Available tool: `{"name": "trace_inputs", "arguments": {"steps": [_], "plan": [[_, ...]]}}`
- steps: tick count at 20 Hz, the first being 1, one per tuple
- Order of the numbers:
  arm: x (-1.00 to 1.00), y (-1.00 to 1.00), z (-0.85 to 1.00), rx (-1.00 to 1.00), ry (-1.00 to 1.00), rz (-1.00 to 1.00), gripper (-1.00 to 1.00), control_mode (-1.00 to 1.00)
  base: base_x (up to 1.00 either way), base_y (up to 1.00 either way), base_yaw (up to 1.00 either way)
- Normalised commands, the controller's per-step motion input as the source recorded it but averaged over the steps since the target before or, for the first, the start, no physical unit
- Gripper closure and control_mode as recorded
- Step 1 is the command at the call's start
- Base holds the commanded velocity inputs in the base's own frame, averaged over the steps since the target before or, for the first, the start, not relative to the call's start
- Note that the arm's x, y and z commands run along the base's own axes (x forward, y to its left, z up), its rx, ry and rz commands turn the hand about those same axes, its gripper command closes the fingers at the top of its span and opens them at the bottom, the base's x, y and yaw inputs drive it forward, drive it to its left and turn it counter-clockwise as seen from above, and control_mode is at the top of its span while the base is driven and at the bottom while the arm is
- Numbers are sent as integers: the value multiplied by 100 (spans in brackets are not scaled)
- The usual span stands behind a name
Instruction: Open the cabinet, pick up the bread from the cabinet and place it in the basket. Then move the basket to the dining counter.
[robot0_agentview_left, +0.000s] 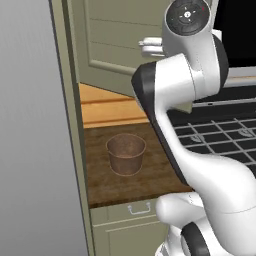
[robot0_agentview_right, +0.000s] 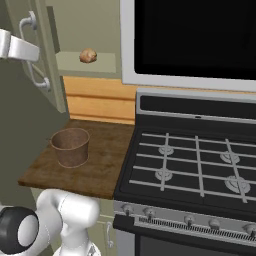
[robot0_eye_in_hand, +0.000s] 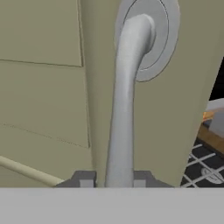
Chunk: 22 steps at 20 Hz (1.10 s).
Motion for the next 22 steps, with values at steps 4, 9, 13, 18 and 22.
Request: {"name": "trace_inputs", "arguments": {"steps": [4, 9, 13, 18, 22], "plan": [[-7, 19, 0, -3, 8, -6, -100, -100, 0, 0, 0], [-64, 1, 0, 1, -3, -3, -100, -100, 0, 0, 0], [-86, -72, 0, 22, -12, 17, -100, -100, 0, 0, 0], [-57, -98, -4, 35, -26, 36, -100, -100, 0, 0, 0], [-16, -83, -18, 63, -13, 44, -100, -100, 0, 0, 0]]}}
